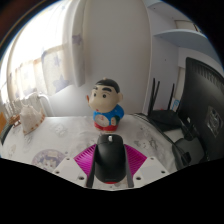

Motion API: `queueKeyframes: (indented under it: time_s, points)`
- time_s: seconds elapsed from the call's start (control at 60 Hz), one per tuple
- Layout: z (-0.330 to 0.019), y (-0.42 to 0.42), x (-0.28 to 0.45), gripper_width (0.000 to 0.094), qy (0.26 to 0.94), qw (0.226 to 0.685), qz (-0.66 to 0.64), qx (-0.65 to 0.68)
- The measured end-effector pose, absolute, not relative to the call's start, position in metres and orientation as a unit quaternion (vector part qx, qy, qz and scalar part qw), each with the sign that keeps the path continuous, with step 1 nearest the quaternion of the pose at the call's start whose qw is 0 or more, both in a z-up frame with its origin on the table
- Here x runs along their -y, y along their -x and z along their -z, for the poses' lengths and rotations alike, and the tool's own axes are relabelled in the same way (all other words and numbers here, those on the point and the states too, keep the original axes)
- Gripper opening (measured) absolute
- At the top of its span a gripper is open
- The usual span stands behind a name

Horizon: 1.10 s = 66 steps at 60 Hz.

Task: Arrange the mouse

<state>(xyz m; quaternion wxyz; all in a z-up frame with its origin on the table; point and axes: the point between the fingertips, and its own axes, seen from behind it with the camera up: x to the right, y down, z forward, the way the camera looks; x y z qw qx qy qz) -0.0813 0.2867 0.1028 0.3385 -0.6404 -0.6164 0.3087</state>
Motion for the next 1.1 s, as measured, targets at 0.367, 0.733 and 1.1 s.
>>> queueKeyframes:
  time_s: [0.367,0.733,1.1]
  points:
    - [-0.045,0.034,-0.072,0.0461,0.635,0.241,-0.316,0.663]
    - [0.000,-0.004,-0.039,0.0857,0.625,0.226,-0.270,0.696]
    - [-0.209,-0.097,-0.080,0.0856,0.661,0.237,-0.243,0.669]
